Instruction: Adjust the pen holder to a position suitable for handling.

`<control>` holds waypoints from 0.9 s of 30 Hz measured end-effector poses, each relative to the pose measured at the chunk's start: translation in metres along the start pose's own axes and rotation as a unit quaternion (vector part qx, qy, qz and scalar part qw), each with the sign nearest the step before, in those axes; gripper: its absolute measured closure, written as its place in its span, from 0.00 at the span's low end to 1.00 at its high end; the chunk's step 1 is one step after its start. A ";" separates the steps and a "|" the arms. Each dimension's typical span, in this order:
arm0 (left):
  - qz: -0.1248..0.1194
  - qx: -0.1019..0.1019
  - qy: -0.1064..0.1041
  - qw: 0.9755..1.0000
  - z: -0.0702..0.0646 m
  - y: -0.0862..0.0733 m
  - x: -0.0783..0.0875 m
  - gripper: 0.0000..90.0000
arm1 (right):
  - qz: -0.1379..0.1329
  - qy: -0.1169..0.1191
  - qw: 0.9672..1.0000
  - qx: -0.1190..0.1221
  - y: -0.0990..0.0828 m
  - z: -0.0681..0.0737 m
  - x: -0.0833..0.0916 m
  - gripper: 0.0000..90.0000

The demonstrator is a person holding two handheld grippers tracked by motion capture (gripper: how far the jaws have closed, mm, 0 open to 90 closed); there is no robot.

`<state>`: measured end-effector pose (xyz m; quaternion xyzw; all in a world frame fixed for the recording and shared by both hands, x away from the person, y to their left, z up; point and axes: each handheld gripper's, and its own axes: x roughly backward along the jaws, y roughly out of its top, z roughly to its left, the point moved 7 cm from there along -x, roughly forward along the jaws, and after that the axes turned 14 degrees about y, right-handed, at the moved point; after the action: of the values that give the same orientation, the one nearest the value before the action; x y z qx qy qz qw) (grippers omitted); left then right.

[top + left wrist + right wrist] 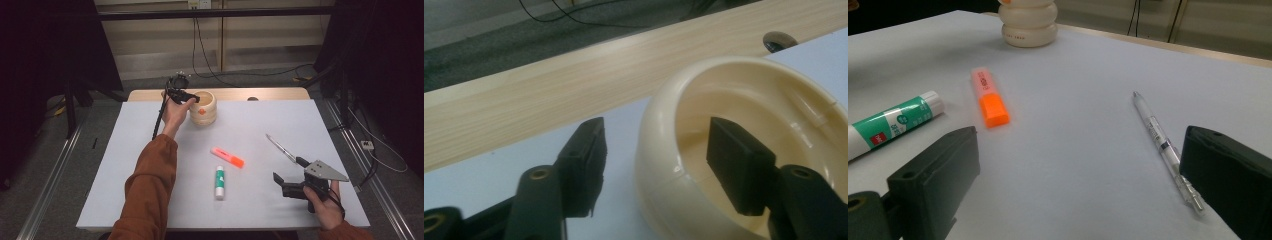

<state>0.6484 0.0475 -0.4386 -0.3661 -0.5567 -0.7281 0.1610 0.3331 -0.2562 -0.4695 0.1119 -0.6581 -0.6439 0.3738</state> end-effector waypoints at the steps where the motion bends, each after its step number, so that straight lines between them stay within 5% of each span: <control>1: -0.001 0.000 0.000 1.000 -0.001 0.001 0.000 0.51 | 0.000 0.000 1.000 0.000 0.000 0.000 0.000 0.03; 15: 0.007 0.029 -0.030 0.999 0.004 0.000 -0.005 0.77 | -0.001 0.002 1.000 -0.002 0.000 0.000 0.001 0.03; 27: -0.003 0.041 -0.035 0.999 0.003 0.004 0.004 0.79 | 0.000 0.001 1.000 -0.001 0.000 0.000 0.001 0.03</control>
<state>0.6491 0.0498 -0.4322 -0.3827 -0.5924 -0.6920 0.1543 0.3324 -0.2566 -0.4695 0.1127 -0.6569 -0.6446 0.3746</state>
